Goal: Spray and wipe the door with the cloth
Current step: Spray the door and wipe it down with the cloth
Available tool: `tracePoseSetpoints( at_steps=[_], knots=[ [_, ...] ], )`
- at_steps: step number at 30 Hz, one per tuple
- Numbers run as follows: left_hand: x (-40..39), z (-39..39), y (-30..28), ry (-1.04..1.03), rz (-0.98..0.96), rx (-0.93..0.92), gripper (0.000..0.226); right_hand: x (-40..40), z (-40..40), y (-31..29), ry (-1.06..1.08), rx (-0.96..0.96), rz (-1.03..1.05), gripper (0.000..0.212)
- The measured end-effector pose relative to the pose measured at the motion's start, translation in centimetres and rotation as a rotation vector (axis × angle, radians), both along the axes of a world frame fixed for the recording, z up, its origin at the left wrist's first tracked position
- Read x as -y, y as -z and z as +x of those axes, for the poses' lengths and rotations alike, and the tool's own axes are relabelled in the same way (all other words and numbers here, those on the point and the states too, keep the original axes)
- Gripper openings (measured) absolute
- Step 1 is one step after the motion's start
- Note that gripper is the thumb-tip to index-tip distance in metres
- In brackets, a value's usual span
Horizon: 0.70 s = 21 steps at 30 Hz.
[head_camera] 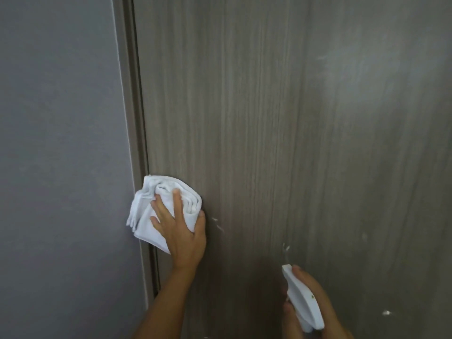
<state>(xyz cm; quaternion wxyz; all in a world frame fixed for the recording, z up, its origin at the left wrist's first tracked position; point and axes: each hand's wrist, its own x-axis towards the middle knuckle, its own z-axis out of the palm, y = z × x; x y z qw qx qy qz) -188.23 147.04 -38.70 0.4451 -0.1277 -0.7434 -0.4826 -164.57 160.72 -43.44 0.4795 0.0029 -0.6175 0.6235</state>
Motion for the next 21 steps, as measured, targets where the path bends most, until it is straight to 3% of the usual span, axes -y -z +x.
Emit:
tracePoseSetpoints(
  at_steps=[1, 3, 7, 13, 17, 21],
  knots=[
    [-0.6, -0.4, 0.2, -0.048, -0.008, 0.004, 0.072, 0.0, 0.6, -0.3, 0.069, -0.014, 0.154, 0.053],
    [-1.3, -0.1, 0.1, -0.066, 0.046, -0.009, 0.071, 0.0, 1.6, -0.8, 0.217, 0.055, 0.213, 0.028],
    [-2.5, 1.6, 0.0, -0.019, 0.149, -0.021, 0.069, -0.8, 1.7, -2.2, 0.348, 0.066, 0.249, 0.046],
    [-7.5, 6.3, -0.4, 0.060, 0.220, -0.051, 0.062, -3.3, 2.5, -4.0, 0.328, 0.034, 0.351, 0.047],
    [-12.0, 9.3, 1.0, 0.096, 0.095, -0.024, 0.067, -3.8, 4.4, -7.2, 0.281, 0.070, 0.388, 0.050],
    [-15.9, 12.7, 2.2, 0.101, -0.149, -0.060, 0.070, -4.5, 6.6, -10.4, 0.294, 0.019, 0.373, 0.041]
  ],
)
